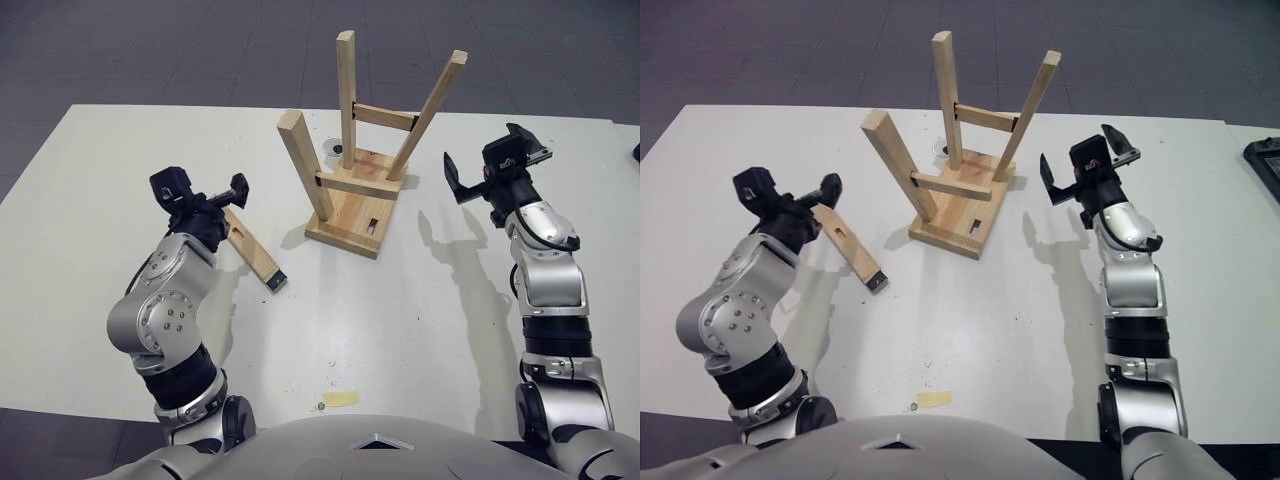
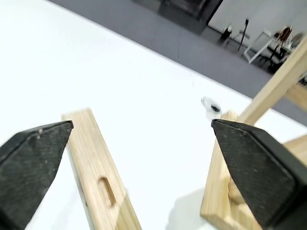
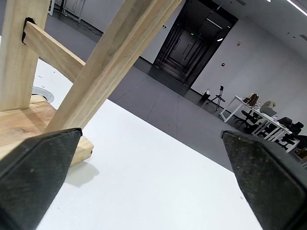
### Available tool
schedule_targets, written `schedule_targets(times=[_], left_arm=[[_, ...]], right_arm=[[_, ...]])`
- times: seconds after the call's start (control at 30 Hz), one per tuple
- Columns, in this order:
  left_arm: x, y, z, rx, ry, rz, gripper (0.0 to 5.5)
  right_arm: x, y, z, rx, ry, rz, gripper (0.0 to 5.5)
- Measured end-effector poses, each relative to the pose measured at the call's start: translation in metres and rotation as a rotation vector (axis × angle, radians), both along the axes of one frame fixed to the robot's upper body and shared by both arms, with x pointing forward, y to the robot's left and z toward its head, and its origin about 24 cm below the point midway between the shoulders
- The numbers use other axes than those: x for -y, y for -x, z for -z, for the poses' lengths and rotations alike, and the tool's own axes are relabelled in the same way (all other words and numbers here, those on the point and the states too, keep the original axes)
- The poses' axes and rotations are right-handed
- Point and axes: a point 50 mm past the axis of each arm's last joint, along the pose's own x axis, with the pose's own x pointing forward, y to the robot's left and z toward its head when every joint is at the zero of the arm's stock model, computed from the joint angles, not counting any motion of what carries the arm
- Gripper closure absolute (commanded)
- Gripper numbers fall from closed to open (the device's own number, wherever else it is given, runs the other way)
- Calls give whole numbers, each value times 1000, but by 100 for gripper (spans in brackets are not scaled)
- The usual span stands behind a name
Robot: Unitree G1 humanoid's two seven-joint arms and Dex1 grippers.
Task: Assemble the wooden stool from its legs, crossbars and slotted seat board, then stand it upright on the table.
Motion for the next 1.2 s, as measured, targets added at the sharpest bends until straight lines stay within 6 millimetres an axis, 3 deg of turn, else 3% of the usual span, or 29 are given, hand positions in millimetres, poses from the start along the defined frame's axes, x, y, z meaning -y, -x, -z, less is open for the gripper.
schedule_targets(times=[0.33, 0.57, 0.97, 1.2], left_arm=[[1, -6, 43, -333, -195, 58, 14], [2, -6, 47, -352, -209, 117, 128], [-16, -10, 47, -370, -152, 150, 332], [-22, -13, 50, -342, -182, 157, 338]], right_arm=[[-13, 1, -6, 54, -39, -27, 10], [-24, -1, -33, 168, -68, -60, 10], [-35, 4, -73, 336, -174, -68, 10], [-42, 6, -83, 381, -186, -86, 10]])
